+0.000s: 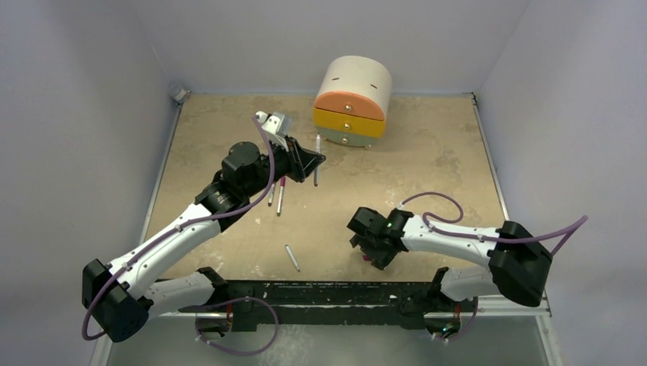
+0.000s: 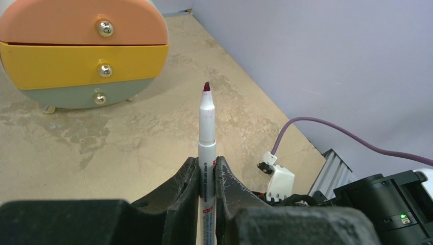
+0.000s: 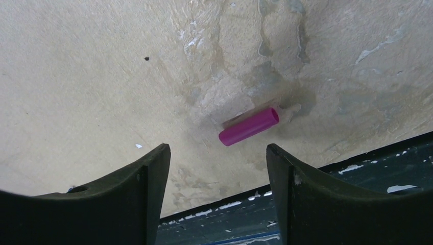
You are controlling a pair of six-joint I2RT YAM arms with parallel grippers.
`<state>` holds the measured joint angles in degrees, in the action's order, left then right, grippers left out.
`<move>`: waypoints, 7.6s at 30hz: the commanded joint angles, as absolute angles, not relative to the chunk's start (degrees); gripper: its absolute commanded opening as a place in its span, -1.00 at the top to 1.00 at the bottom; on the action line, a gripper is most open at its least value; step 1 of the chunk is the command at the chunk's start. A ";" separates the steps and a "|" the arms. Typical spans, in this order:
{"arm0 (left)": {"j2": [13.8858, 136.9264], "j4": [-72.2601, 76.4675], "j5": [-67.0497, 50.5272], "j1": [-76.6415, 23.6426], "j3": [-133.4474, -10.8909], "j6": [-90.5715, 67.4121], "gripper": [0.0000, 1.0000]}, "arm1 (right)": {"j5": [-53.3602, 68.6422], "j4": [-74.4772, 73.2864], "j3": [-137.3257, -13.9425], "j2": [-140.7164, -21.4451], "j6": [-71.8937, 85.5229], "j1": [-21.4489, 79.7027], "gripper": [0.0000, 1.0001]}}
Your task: Insert the pens into the pen caps
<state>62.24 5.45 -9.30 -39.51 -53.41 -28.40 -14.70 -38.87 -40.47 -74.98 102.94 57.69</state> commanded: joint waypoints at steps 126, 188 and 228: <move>53.55 -6.33 -0.26 -39.20 -53.02 -21.86 1.00 | -19.01 -19.27 -64.37 -107.01 67.55 50.53 -0.10; 50.65 -5.04 -2.81 -39.11 -50.53 -21.35 1.00 | -25.53 -23.95 -62.89 -99.80 60.27 51.77 -0.12; 49.46 5.91 -6.21 -39.15 -45.71 -31.71 1.00 | -15.02 5.76 -51.76 -67.86 46.20 46.78 1.00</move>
